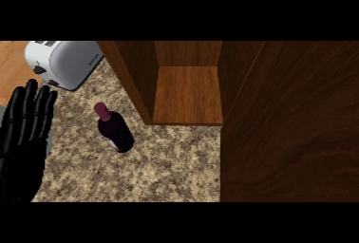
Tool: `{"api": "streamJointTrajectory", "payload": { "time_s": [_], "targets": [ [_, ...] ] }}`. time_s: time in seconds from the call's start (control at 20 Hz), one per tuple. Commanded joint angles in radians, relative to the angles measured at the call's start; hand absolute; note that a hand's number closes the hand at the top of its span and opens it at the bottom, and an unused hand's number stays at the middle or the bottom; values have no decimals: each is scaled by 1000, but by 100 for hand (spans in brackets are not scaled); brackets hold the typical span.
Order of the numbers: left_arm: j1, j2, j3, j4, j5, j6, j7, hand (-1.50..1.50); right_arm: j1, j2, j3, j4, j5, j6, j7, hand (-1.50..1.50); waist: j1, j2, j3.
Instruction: Pick up the wine, place it into the cabinet and close the cabinet
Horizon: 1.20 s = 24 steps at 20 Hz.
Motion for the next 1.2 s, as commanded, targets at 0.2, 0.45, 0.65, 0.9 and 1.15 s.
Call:
{"api": "streamJointTrajectory", "payload": {
  "time_s": [0.2,0.45,0.65,0.9,1.15],
  "targets": [
    [-44,-35,22,78,-131,106,13,-150,228,11,44,-197,-3,47,-23,-150,-21,20,-3],
    [-59,-95,-73,36,-12,252,223,-150,175,-14,168,-256,-66,116,151,-150,-17,19,-3],
    [-129,-92,-80,-58,-57,288,372,-150,131,-65,77,-400,-183,110,353,-150,-14,19,-3],
    [-159,-96,-191,-79,-180,403,438,-150,43,-74,73,-494,-179,60,523,-150,-13,19,-3],
    [-254,-76,-101,-118,-161,373,580,-150,-120,-29,127,-410,-102,-9,589,-150,-9,21,-3]
  ]
}}
